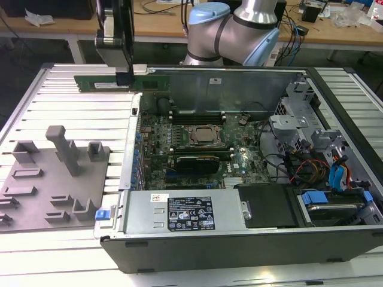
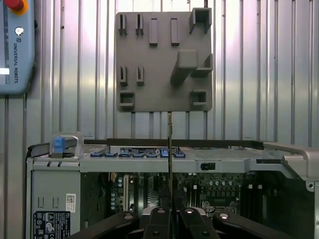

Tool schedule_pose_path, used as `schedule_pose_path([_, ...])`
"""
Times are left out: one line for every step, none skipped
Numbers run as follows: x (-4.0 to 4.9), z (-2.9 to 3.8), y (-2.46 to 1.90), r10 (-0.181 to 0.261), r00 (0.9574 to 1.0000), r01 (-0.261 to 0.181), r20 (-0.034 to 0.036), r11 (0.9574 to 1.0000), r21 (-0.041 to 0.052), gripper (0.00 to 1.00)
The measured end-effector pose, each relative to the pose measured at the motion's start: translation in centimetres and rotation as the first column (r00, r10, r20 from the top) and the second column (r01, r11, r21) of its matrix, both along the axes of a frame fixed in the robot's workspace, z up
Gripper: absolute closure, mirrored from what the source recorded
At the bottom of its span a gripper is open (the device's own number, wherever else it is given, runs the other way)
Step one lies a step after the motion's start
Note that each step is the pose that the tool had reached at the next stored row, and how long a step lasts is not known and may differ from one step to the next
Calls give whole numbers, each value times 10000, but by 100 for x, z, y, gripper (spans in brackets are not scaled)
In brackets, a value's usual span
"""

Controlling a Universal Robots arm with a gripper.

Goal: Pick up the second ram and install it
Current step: 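Pick up the second ram and move it above second insertion slot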

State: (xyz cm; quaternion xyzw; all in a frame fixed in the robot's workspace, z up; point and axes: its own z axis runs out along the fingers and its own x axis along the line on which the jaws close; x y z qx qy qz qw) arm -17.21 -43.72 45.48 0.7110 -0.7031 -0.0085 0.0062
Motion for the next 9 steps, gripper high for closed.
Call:
schedule_pose_path([35,-2,0,1,10000,-1,-2,10000,0,87])
schedule_pose_path([71,-8,0,1,10000,-1,-3,10000,0,87])
schedule_pose_path([95,-14,0,1,10000,-1,-5,10000,-1,87])
schedule_pose_path([115,-19,0,0,10000,0,-8,10000,-1,87])
schedule_pose_path([152,-30,0,0,10000,0,-13,10000,0,87])
schedule_pose_path([180,-40,0,0,10000,0,-16,10000,17,87])
schedule_pose_path([208,-49,0,-4,10000,4,-21,9999,101,87])
schedule_pose_path([224,-56,0,-10,10000,11,-22,9997,248,87])
schedule_pose_path([240,-70,1,-13,10000,14,-26,9994,334,87])
